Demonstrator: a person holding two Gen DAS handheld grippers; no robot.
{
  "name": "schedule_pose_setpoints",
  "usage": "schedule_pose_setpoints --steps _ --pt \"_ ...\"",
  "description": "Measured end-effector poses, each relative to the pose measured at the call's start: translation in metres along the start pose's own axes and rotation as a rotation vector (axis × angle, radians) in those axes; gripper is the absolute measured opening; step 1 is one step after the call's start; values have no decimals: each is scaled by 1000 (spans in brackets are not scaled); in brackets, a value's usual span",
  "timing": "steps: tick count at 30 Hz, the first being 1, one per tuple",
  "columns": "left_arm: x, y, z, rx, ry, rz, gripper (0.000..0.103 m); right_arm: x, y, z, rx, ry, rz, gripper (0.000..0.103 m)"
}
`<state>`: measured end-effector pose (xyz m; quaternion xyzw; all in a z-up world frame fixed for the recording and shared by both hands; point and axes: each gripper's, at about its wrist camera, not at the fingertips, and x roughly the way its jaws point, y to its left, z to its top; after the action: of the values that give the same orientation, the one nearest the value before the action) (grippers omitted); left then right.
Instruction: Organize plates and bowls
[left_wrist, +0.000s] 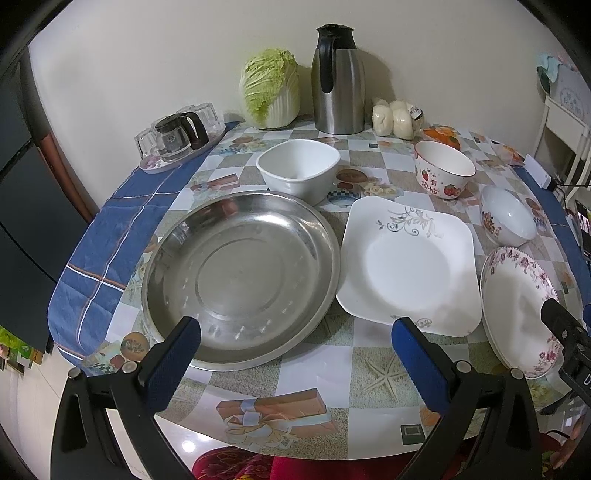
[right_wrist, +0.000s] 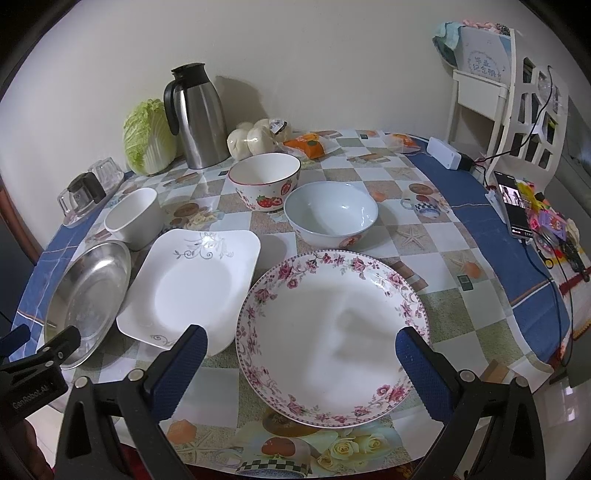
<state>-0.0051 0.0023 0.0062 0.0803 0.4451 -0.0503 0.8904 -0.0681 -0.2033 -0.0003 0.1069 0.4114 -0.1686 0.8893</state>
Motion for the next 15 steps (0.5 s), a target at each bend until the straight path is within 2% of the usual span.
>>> schedule_pose_setpoints --steps 15 --pt "-4 1 0 -6 -18 -1 103 -4 -1 -1 4 -20 4 103"
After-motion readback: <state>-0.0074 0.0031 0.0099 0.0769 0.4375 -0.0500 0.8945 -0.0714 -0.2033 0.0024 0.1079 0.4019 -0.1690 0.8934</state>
